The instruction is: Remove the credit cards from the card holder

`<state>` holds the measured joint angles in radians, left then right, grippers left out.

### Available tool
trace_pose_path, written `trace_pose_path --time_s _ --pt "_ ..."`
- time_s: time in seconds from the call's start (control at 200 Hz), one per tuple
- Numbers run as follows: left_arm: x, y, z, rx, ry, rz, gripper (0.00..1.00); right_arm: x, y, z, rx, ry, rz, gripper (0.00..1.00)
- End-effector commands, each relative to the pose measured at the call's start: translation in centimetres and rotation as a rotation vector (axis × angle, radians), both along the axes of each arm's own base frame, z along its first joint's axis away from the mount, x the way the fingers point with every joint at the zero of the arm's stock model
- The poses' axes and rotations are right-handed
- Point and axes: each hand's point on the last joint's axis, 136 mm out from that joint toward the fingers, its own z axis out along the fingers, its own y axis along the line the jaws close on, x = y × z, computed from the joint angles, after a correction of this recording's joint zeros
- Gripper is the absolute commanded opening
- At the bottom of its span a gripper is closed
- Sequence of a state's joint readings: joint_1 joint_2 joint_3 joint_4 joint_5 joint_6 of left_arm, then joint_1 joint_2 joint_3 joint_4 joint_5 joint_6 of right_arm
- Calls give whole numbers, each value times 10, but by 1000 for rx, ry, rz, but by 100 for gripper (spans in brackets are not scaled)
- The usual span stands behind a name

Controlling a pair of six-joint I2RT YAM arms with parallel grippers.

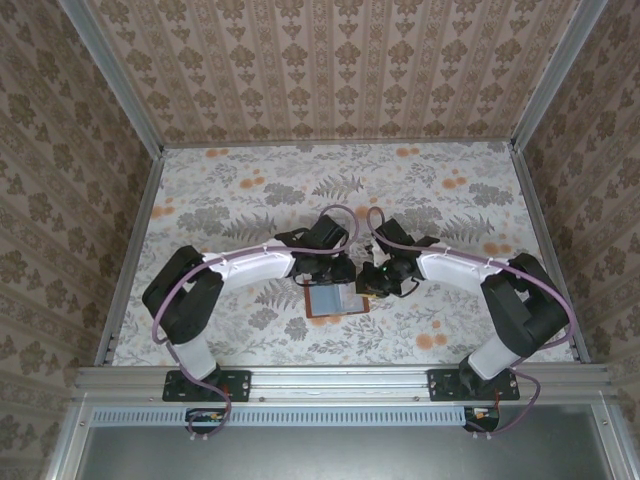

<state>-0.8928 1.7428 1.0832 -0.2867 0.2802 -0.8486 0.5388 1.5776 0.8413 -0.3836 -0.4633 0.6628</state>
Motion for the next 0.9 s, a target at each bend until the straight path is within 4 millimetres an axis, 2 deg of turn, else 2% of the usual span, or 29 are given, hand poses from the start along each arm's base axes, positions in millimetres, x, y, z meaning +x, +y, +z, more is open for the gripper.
trace_pose_path --time_s 0.0,0.15,0.275,0.45,0.685,0.895 --pt "-6 0 -16 7 48 19 25 9 3 2 19 -4 -15 18" --pt "-7 10 -28 61 50 33 25 9 -3 -14 -18 34 -19 18" --pt "-9 10 -35 65 68 35 25 7 -6 -18 -35 42 -15 18" --pt "-14 12 -42 87 81 35 26 7 -8 -16 -36 40 -17 19" --pt "-15 18 -46 119 82 33 28 17 3 -7 28 19 -21 20" --pt "-17 19 -42 118 74 26 29 19 9 -17 61 43 -25 20"
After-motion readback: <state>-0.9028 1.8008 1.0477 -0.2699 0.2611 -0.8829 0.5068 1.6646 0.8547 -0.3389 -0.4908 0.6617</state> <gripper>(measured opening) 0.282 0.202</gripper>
